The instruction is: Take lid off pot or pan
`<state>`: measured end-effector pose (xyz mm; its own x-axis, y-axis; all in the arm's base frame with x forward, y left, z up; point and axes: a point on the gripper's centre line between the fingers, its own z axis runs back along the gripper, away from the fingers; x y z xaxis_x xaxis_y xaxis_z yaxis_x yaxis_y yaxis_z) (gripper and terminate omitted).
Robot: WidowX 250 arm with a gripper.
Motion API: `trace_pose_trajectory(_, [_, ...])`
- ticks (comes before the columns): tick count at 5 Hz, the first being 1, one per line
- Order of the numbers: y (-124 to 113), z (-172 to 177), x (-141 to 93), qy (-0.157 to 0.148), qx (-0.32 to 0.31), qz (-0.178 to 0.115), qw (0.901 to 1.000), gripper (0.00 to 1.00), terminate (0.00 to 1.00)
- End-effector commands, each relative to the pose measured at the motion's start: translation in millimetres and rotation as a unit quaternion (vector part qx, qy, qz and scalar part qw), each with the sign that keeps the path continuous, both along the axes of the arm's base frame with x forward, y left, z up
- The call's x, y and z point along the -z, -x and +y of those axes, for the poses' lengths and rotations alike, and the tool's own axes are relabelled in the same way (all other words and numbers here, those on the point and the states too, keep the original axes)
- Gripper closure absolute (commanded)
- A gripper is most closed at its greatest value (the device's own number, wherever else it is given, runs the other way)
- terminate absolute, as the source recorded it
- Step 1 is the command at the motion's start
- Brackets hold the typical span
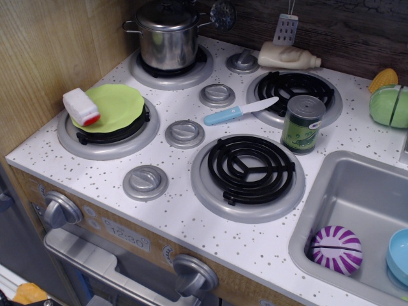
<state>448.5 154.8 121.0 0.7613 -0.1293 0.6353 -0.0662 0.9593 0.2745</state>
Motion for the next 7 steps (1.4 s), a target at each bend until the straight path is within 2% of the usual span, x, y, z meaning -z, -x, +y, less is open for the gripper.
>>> trace_pose_trajectory(1, [-14.4, 8.9, -25.2, -0.012, 0.024, -0.032, 0.9991, 0.00, 0.00])
trace_pose_trajectory(4, [-27.0, 18.4, -20.1, 0.006, 0.059, -0.041, 0.9974, 0.00, 0.00])
trace_pose_trajectory(5, [-28.7, 20.1, -16.6, 0.015, 0.063, -0.050, 0.9966, 1.00, 0.00])
trace_pose_trajectory(6, [-29.1, 20.4, -18.5, 0.025, 0.065, -0.043, 0.9966, 1.00, 0.00])
trace_pose_trajectory(7, [-27.7, 20.3, -16.7, 0.030, 0.063, -0.050, 0.9963, 1.00, 0.00])
